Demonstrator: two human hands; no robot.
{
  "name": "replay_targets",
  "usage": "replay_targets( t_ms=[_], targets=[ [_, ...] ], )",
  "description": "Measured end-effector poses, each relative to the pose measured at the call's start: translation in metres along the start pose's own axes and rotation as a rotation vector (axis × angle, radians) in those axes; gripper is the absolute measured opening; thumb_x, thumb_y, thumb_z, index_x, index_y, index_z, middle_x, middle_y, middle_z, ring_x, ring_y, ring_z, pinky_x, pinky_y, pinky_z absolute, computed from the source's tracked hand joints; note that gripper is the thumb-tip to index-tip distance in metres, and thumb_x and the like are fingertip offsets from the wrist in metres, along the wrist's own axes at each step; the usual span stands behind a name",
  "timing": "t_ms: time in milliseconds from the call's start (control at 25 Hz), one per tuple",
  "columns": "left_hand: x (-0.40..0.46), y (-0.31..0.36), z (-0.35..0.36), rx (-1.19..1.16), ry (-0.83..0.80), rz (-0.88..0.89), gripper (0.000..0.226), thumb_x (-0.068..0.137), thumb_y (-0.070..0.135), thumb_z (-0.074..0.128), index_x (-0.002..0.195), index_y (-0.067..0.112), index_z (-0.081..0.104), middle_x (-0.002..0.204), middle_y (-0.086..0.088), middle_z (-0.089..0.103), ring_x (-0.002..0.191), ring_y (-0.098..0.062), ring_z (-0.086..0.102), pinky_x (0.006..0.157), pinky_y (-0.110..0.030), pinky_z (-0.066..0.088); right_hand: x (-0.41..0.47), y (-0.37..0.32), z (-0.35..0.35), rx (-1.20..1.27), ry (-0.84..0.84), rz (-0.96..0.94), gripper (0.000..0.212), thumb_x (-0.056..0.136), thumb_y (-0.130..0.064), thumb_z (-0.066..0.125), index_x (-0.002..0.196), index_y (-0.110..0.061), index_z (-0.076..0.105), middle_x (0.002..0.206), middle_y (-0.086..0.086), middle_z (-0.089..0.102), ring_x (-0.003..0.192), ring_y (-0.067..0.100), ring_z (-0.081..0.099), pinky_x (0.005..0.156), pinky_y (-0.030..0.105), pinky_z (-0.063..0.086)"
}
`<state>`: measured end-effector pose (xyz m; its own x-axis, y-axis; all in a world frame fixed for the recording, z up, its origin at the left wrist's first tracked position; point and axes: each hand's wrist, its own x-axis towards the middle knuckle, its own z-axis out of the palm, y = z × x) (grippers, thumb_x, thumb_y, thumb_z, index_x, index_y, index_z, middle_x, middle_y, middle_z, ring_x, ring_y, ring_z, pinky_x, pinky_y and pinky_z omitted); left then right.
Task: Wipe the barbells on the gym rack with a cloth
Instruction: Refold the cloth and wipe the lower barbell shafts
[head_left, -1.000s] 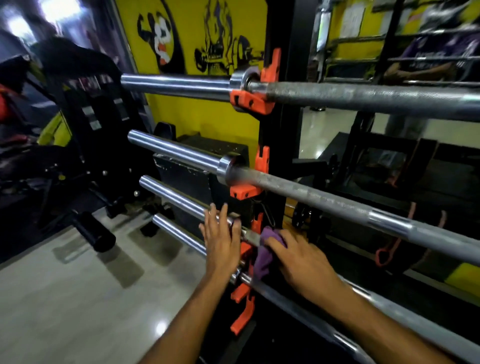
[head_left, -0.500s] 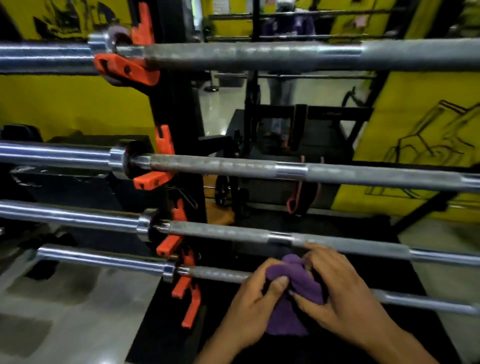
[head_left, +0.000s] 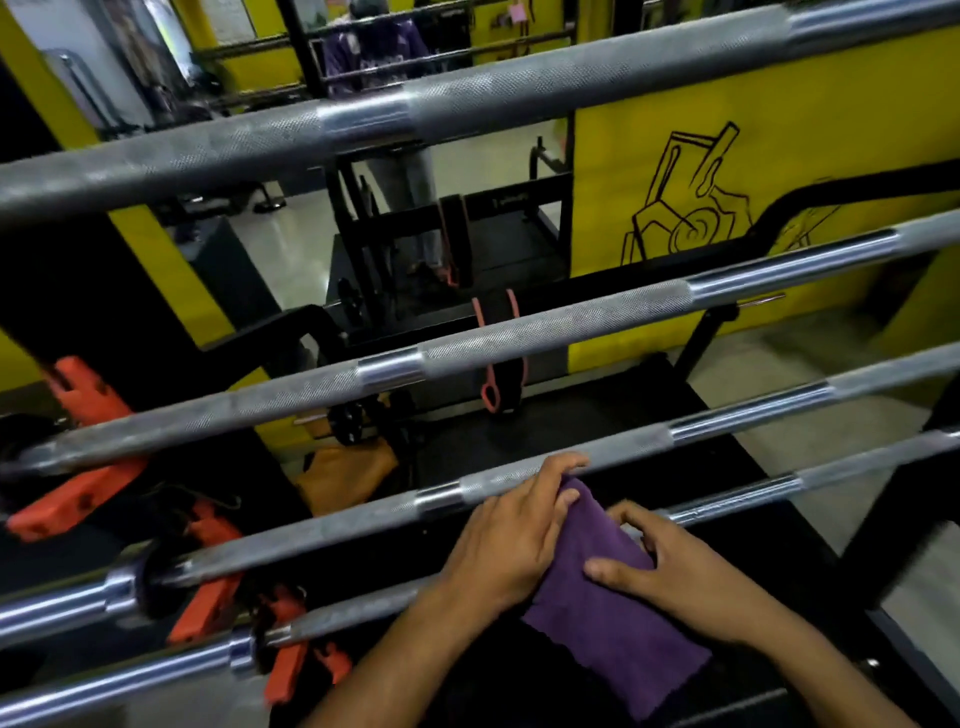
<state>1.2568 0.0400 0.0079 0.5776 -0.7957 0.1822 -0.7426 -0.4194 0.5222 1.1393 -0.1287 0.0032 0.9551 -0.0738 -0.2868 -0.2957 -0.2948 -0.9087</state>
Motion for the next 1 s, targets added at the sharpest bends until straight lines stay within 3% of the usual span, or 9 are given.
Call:
replay_targets(
  t_ms=[120, 200, 280, 440, 560, 640, 840, 920, 1000],
  targets=[
    [0.027, -0.005, -0.01, 0.098, 0.092, 0.153, 0.038, 0.105, 0.048, 0.031, 0.141, 0.038, 0.038, 0.135, 0.014, 0.056, 0.117, -0.014, 0.06, 0.089, -0.039, 0.054, 0.002, -0.005, -0.004, 0.226, 0.035, 0.058, 0.043, 0.075, -0.047, 0.084, 0.102, -0.015, 0.075, 0.101, 0.008, 0.077, 0.094, 0.024, 0.074, 0.087, 0.045, 0.059],
    [0.04, -0.019, -0.021, 0.129, 0.129, 0.214, 0.039, 0.104, 0.044, 0.036, 0.141, 0.033, 0.044, 0.133, 0.011, 0.056, 0.117, -0.013, 0.058, 0.091, -0.038, 0.053, -0.008, 0.001, -0.005, 0.468, 0.165, 0.092, 0.047, 0.063, -0.037, 0.089, 0.097, -0.008, 0.076, 0.102, 0.018, 0.076, 0.087, 0.026, 0.074, 0.074, 0.036, 0.061],
    [0.042, -0.041, -0.034, 0.22, 0.01, 0.344, 0.045, 0.105, 0.04, 0.038, 0.147, 0.026, 0.043, 0.144, 0.007, 0.051, 0.125, -0.015, 0.054, 0.101, -0.035, 0.05, -0.02, 0.014, -0.005, 0.791, 0.334, 0.148, 0.056, 0.056, -0.029, 0.084, 0.103, 0.0, 0.072, 0.103, 0.025, 0.073, 0.082, 0.031, 0.073, 0.069, 0.036, 0.061],
    [0.014, -0.103, -0.054, 0.34, -0.275, 0.516, 0.06, 0.105, 0.038, 0.04, 0.16, 0.025, 0.018, 0.167, 0.012, 0.01, 0.148, -0.005, 0.026, 0.113, -0.018, 0.034, -0.023, 0.03, 0.011, 1.207, 0.682, 0.241, 0.032, 0.087, -0.021, 0.057, 0.112, -0.005, 0.068, 0.11, 0.019, 0.073, 0.093, 0.036, 0.068, 0.097, 0.049, 0.05],
    [-0.01, -0.134, -0.071, 0.385, -0.302, 0.509, 0.062, 0.106, 0.041, 0.035, 0.161, 0.027, 0.012, 0.168, 0.014, 0.001, 0.15, -0.001, 0.018, 0.113, -0.011, 0.026, 0.001, 0.017, 0.025, 1.375, 0.864, 0.1, 0.031, 0.095, -0.024, 0.052, 0.119, -0.012, 0.068, 0.106, 0.008, 0.076, 0.088, 0.024, 0.074, 0.085, 0.037, 0.058],
    [-0.022, -0.147, -0.081, 0.44, -0.32, 0.499, 0.062, 0.104, 0.041, 0.031, 0.161, 0.026, 0.013, 0.168, 0.012, 0.003, 0.151, -0.002, 0.017, 0.115, -0.006, 0.011, 0.031, 0.003, 0.026, 1.495, 0.968, -0.016, 0.024, 0.098, -0.025, 0.05, 0.109, -0.015, 0.069, 0.092, 0.002, 0.078, 0.077, 0.016, 0.075, 0.068, 0.028, 0.061],
    [-0.038, -0.162, -0.094, 0.483, -0.35, 0.505, 0.06, 0.102, 0.019, 0.022, 0.161, 0.021, 0.01, 0.169, 0.005, 0.005, 0.153, -0.007, 0.008, 0.121, -0.015, 0.002, 0.094, -0.03, 0.009, 1.567, 1.243, -0.012, 0.018, 0.095, -0.031, 0.051, 0.081, -0.024, 0.06, 0.058, -0.01, 0.067, 0.061, 0.013, 0.063, 0.046, 0.014, 0.047],
    [-0.037, -0.165, -0.092, 0.497, -0.356, 0.529, 0.07, 0.096, 0.008, 0.029, 0.161, 0.019, 0.006, 0.169, 0.002, 0.001, 0.154, -0.01, 0.004, 0.123, -0.021, 0.002, 0.105, -0.03, 0.007, 1.532, 1.296, 0.005, 0.026, 0.097, -0.04, 0.048, 0.08, -0.025, 0.06, 0.054, -0.011, 0.065, 0.06, 0.011, 0.063, 0.052, 0.016, 0.049],
    [-0.035, -0.165, -0.089, 0.484, -0.366, 0.543, 0.072, 0.096, 0.005, 0.032, 0.161, 0.017, 0.006, 0.169, 0.0, -0.002, 0.154, -0.01, 0.001, 0.123, -0.023, 0.002, 0.111, -0.025, 0.006, 1.484, 1.281, 0.023, 0.033, 0.098, -0.047, 0.042, 0.084, -0.026, 0.063, 0.069, -0.008, 0.069, 0.075, 0.014, 0.064, 0.076, 0.023, 0.054]
  ],
)
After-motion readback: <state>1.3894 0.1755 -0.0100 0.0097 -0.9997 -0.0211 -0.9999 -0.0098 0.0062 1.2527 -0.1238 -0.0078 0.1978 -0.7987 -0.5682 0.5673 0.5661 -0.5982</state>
